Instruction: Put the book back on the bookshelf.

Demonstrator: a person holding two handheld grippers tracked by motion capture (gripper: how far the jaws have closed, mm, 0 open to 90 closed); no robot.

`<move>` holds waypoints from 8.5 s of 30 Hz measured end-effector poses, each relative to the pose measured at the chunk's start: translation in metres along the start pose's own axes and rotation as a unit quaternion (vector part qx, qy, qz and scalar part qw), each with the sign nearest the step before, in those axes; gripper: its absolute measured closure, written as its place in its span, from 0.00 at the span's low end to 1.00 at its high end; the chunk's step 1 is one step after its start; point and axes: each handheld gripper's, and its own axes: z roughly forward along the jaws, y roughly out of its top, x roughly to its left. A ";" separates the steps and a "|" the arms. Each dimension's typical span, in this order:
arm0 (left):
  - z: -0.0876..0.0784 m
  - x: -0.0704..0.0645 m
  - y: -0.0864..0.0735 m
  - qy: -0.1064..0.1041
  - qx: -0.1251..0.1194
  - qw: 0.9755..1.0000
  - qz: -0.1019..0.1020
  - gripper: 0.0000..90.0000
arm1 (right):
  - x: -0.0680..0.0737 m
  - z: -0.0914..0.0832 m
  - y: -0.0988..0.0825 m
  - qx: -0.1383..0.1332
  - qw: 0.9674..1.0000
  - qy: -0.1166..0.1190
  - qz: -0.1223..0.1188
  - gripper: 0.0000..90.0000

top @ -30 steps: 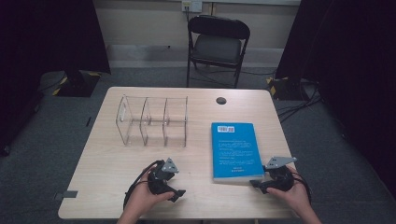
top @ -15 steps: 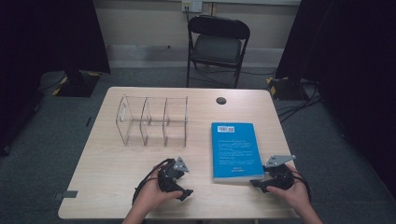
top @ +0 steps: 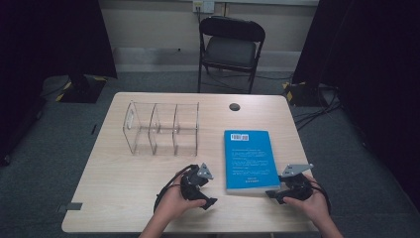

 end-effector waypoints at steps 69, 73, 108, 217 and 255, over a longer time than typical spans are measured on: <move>0.080 -0.030 0.100 -0.009 -0.025 0.994 0.105 0.17 | 0.000 -0.021 0.021 -0.047 0.999 -0.002 0.012 0.33; 0.084 -0.033 0.101 0.000 -0.029 0.994 0.110 0.16 | 0.001 -0.021 0.021 -0.050 0.999 -0.002 0.012 0.33; 0.099 -0.032 0.106 0.054 -0.055 0.991 0.106 0.15 | 0.002 -0.024 0.022 -0.070 0.997 -0.001 0.039 0.34; 0.037 -0.027 0.165 0.081 0.059 0.991 0.092 0.83 | -0.019 0.001 -0.026 -0.062 0.997 0.027 -0.037 0.10; 0.020 -0.017 0.197 0.081 0.077 0.992 0.055 0.84 | -0.005 0.005 -0.022 -0.064 0.997 0.032 -0.040 0.12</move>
